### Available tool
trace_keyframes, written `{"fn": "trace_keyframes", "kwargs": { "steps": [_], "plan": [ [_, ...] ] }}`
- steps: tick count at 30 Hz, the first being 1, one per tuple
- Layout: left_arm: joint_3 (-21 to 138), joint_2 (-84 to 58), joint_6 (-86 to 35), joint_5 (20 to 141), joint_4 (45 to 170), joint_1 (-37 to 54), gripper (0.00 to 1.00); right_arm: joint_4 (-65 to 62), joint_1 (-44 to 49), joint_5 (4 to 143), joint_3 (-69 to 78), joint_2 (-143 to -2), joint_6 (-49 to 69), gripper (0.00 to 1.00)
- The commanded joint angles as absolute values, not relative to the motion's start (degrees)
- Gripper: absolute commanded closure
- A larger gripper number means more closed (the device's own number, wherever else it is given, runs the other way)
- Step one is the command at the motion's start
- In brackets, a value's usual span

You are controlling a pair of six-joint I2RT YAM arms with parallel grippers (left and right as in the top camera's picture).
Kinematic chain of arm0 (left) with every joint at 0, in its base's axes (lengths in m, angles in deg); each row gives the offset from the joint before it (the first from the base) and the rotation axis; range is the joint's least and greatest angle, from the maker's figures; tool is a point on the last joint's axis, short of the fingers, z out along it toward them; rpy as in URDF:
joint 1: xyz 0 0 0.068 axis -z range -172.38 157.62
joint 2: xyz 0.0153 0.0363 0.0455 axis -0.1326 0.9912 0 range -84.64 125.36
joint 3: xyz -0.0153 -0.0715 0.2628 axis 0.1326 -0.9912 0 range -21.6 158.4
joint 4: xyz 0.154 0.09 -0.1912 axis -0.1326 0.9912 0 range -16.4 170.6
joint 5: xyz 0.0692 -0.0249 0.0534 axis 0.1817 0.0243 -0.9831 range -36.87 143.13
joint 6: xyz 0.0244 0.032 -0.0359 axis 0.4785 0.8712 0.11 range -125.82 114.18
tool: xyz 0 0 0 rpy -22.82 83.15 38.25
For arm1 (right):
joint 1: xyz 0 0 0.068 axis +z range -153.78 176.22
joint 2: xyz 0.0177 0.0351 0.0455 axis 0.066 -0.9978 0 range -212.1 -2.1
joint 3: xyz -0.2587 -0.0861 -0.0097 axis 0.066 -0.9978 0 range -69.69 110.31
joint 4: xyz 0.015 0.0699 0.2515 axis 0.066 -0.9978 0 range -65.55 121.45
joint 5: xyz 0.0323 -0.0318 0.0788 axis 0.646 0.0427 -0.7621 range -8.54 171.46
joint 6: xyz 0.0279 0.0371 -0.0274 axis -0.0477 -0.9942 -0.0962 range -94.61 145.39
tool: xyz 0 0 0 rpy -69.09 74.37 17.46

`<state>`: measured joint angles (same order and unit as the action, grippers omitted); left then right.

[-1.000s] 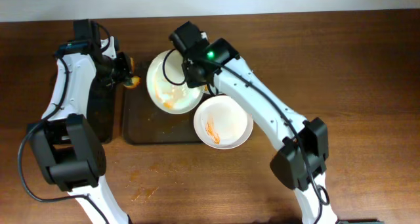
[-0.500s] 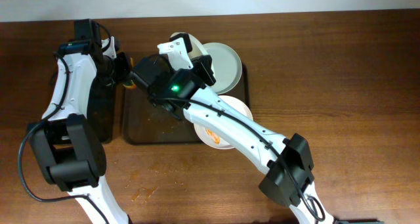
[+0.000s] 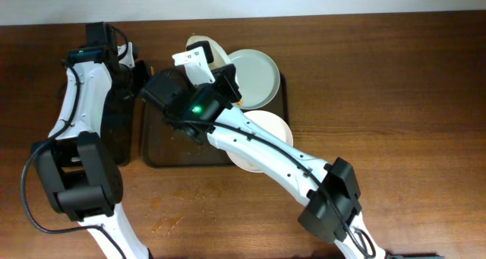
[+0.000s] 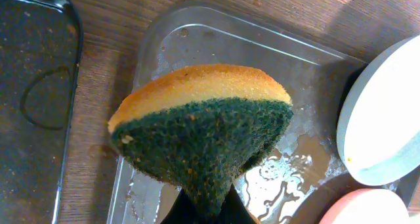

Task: Clean dirty plates on tray and stack at the side
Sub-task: 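Place the plate on the table right of the tray with the right gripper, then move the right gripper to the front plate and grasp its rim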

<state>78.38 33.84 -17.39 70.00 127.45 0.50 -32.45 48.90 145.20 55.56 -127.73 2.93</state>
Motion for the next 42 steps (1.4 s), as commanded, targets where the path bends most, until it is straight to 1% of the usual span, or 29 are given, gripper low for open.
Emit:
{"fn": "trace_keyframes", "kwargs": {
  "steps": [1, 3, 5, 8, 9, 12, 17, 21, 25, 30, 31, 33, 36, 38, 41, 42],
  "plan": [
    [78.95, 33.66, -16.45, 69.60, 127.49, 1.09, 0.99, -34.31, 44.51, 131.67, 56.32, -125.06, 2.01, 0.96],
    [78.95, 33.66, -16.45, 69.58, 127.29, 1.29, 0.99, -35.34, 40.82, 123.91, 56.32, -123.62, 2.01, 0.96],
    [78.95, 33.66, -16.45, 69.14, 127.27, 1.36, 0.99, -36.39, 34.94, 114.32, 56.32, -121.89, 2.25, 0.96],
    [78.95, 33.64, -16.45, 67.66, 127.36, 1.36, 0.99, -38.31, 25.84, 100.27, 56.32, -120.14, 7.02, 0.96],
    [78.95, 33.66, -16.43, 67.66, 127.29, 1.36, 0.99, -40.06, 20.60, 93.69, 56.32, -119.53, 9.14, 0.96],
    [78.95, 33.66, -16.45, 66.63, 127.27, 1.92, 0.99, -44.32, 8.60, 82.80, 56.32, -119.44, 10.60, 0.96],
    [78.95, 33.66, -16.45, 65.28, 127.16, 2.36, 0.99, -51.03, -7.88, 79.72, 52.02, -119.92, 10.58, 0.96],
    [78.95, 33.66, -16.45, 65.28, 126.64, 2.40, 0.99, -48.28, -15.95, 78.78, 42.55, -119.92, 10.62, 0.96],
    [78.95, 33.66, -16.45, 65.28, 125.96, 3.08, 0.99, -39.14, -18.07, 76.33, 31.56, -119.90, 11.69, 0.96],
    [78.95, 33.66, -16.45, 65.28, 125.50, 3.08, 0.99, -31.29, -18.04, 76.11, 24.02, -119.92, 11.69, 0.96],
    [78.95, 33.66, -16.45, 65.28, 125.50, 3.08, 0.99, -31.18, -18.07, 76.14, 23.34, -119.92, 11.67, 0.92],
    [78.95, 33.66, -16.45, 65.28, 125.50, 3.08, 0.99, -33.08, -18.07, 76.03, 23.08, -119.90, 11.67, 0.55],
    [78.95, 33.66, -16.45, 65.28, 125.52, 3.08, 0.99, -37.67, -18.04, 75.57, 25.20, -119.77, 11.67, 0.56],
    [78.95, 33.66, -16.45, 65.28, 125.50, 3.08, 0.99, -42.66, -18.00, 74.12, 29.31, -119.38, 12.92, 0.56],
    [78.95, 33.66, -16.45, 65.28, 125.50, 3.08, 0.99, -47.44, -16.47, 65.01, 35.10, -117.80, 19.23, 0.55],
    [78.95, 33.66, -16.45, 65.28, 125.52, 3.08, 0.99, -47.69, -15.60, 63.74, 35.84, -117.19, 19.19, 0.55]
  ]
}}
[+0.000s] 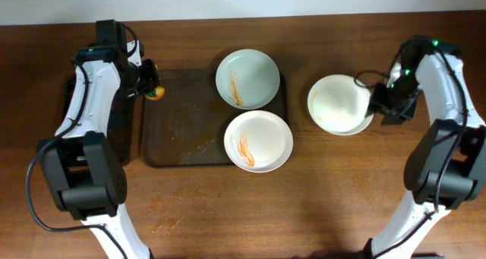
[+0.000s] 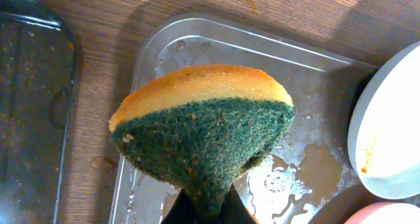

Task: Clean dirty plates on tray and stack at the side
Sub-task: 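Move the right gripper to the front plate and grasp its rim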

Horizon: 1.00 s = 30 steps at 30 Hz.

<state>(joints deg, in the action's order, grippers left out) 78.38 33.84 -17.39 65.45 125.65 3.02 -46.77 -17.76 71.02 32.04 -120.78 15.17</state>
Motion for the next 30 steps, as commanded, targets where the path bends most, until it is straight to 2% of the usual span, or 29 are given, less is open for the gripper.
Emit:
{"fn": "trace_keyframes", "kwargs": {
  "steps": [1, 5, 9, 16, 22, 26, 30],
  "plan": [
    [78.95, 33.66, -16.45, 65.28, 125.52, 3.08, 0.99, -47.31, -13.96, 62.45, 36.15, -116.49, 19.19, 0.53],
    [78.95, 33.66, -16.45, 65.28, 125.44, 3.34, 0.99, -46.31, -6.37, 62.39, 35.73, -116.86, 18.84, 0.52],
    [78.95, 33.66, -16.45, 65.28, 125.30, 3.34, 0.99, -42.53, 0.91, 69.43, 33.22, -116.99, 11.26, 0.51],
    [78.95, 33.66, -16.45, 65.30, 125.11, 3.61, 0.99, -35.90, 9.52, 71.83, 25.44, -117.02, 6.73, 0.52],
    [78.95, 33.66, -16.45, 65.30, 125.13, 3.61, 0.99, -30.13, 14.28, 75.44, 15.76, -117.02, 3.41, 0.64],
    [78.95, 33.66, -16.45, 65.30, 125.11, 3.61, 0.99, -27.45, 15.61, 75.74, 12.63, -117.02, 3.43, 0.75],
    [78.95, 33.66, -16.45, 65.30, 125.09, 3.61, 0.99, -26.96, 16.45, 75.74, 12.21, -117.02, 3.41, 0.93]
  ]
}}
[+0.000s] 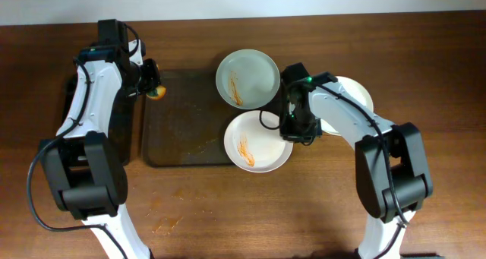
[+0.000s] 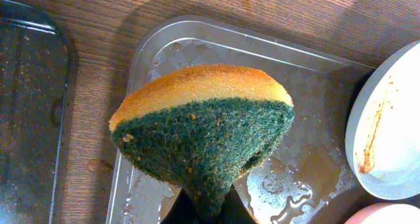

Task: Clean dirty plates on tray and stack at the side
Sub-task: 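Move the right gripper to the front plate and grasp its rim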

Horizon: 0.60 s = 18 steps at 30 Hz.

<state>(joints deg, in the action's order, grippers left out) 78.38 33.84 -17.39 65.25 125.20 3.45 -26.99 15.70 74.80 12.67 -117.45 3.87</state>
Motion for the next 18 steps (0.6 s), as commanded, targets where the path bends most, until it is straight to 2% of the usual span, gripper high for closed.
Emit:
{"fn": "trace_keyframes", "kwargs": {
  "steps": [1, 11, 18],
  "plan": [
    [78.95, 33.66, -16.45, 65.30, 125.09, 3.61, 0.99, -27.01, 16.45, 75.65, 12.21, -117.02, 3.37, 0.96],
    [78.95, 33.66, -16.45, 65.28, 125.04, 3.61, 0.99, -28.01, 16.53, 71.35, 12.26, -116.99, 1.14, 0.96],
    [78.95, 33.66, -16.45, 65.30, 125.33, 3.61, 0.99, -29.39, 21.80, 70.69, 16.65, -116.88, 1.53, 0.96]
  ]
}}
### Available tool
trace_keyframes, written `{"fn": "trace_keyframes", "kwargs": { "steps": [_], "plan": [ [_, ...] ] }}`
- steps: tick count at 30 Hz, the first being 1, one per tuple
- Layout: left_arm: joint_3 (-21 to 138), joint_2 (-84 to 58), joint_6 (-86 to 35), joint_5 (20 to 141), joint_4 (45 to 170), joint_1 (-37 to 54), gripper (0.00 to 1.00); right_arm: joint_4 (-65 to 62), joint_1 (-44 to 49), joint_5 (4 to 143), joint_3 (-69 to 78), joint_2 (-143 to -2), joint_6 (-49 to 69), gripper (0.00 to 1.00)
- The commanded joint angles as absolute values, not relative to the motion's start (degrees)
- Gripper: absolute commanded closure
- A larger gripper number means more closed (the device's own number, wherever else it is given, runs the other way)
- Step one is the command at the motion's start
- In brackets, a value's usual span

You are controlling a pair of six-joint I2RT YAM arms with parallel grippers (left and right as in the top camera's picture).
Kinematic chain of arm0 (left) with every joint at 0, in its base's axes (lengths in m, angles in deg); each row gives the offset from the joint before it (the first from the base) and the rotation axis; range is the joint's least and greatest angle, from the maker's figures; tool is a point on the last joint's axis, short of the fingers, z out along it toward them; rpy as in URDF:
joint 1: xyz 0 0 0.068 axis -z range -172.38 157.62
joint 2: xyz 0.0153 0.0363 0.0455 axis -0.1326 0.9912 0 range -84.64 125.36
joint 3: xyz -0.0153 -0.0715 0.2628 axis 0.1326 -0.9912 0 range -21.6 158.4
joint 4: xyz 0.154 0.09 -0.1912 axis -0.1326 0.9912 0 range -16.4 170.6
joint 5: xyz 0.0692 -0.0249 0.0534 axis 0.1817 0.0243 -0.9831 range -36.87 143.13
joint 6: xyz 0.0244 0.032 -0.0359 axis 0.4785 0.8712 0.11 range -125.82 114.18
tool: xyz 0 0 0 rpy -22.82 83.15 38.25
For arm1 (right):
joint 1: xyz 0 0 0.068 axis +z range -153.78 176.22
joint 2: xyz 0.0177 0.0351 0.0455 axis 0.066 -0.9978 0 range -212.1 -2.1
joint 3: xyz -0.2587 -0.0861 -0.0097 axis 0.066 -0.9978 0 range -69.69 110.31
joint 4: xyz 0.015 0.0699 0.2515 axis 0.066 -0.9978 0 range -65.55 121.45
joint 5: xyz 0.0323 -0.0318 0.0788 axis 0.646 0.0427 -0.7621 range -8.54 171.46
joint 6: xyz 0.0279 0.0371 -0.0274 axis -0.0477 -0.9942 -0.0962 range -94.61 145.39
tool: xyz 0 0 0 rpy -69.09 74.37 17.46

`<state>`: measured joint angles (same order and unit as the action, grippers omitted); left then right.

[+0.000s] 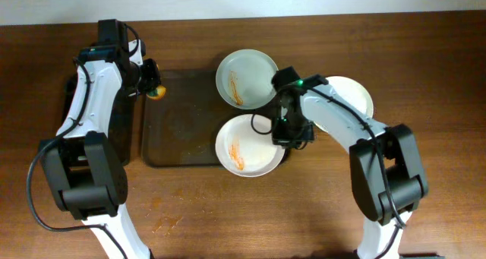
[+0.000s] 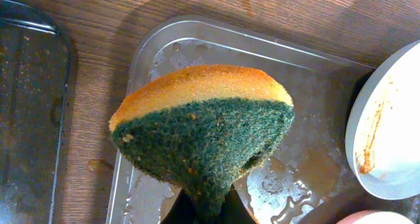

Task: Clean dirty plates on tray and stack at the side
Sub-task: 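Move the right gripper to the front plate and grasp its rim, then drag the front plate leftward on the tray with the right gripper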

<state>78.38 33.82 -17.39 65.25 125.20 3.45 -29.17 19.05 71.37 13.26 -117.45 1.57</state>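
Note:
My left gripper [image 1: 154, 90] is shut on an orange-and-green sponge [image 2: 203, 132], held above the far left corner of the dark tray [image 1: 182, 130]. On the tray a pale green plate [image 1: 247, 78] with an orange smear sits at the far right. Its rim also shows in the left wrist view [image 2: 387, 138]. A white plate [image 1: 244, 146] with an orange smear lies at the tray's near right edge. My right gripper [image 1: 291, 131] is at this plate's right rim and looks shut on it. A clean white plate [image 1: 349, 99] rests on the table right of the tray.
A second dark tray [image 2: 29, 106] lies left of the main one, under my left arm. The brown wooden table [image 1: 425, 77] stretches out to the right and toward the front.
The smeared white plate has shifted a little to the left and toward the front, with my right gripper still at its right rim. The left gripper and sponge have not moved.
At first my right arm reached across the tray, holding a plate up near the sponge. Then that plate lay on the table right of the tray with the gripper beside it. After that the gripper was at the smeared white plate's rim, and now that plate has shifted.

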Motion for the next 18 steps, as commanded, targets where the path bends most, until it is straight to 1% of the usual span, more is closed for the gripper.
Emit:
{"fn": "trace_keyframes", "kwargs": {
  "steps": [1, 5, 12, 18],
  "plan": [
    [78.95, 33.66, -16.45, 65.30, 125.46, 3.61, 0.99, -29.37, 22.59, 70.69, 17.77, -116.88, 1.49, 0.96],
    [78.95, 33.66, -16.45, 65.30, 125.57, 3.61, 0.98, -26.68, 25.30, 70.71, 21.22, -116.88, 0.33, 0.96],
    [78.95, 33.66, -16.45, 65.28, 125.54, 3.61, 0.99, -22.27, 25.76, 70.69, 21.29, -116.88, -3.93, 0.96],
    [78.95, 33.66, -16.45, 65.28, 125.54, 3.61, 0.99, -19.38, 29.08, 70.50, 21.29, -116.91, -5.16, 0.96]
  ]
}}
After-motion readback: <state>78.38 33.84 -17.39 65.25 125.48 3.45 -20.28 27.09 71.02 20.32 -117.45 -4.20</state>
